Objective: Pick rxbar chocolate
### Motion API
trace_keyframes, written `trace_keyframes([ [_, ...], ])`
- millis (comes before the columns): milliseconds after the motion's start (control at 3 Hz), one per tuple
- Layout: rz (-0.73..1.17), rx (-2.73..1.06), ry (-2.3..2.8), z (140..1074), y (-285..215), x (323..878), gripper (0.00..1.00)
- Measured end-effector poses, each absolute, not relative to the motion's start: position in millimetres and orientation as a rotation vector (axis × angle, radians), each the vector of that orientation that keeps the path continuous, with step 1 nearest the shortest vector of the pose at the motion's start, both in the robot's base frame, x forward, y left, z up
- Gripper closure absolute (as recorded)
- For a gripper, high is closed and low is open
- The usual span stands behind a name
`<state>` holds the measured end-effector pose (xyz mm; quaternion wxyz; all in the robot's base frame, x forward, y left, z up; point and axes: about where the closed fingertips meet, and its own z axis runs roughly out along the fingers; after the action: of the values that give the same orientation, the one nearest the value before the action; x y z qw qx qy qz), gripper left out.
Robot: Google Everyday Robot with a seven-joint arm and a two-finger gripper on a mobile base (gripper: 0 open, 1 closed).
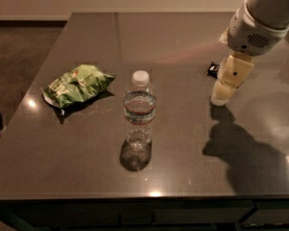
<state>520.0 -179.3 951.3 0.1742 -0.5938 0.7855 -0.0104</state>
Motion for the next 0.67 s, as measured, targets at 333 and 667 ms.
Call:
trace_keyframes([
  [333, -0.045, -1.614, 2.28, 934, -185, 561, 0.0],
  [667, -0.035, -1.559, 2.344, 916, -203, 596, 0.0],
])
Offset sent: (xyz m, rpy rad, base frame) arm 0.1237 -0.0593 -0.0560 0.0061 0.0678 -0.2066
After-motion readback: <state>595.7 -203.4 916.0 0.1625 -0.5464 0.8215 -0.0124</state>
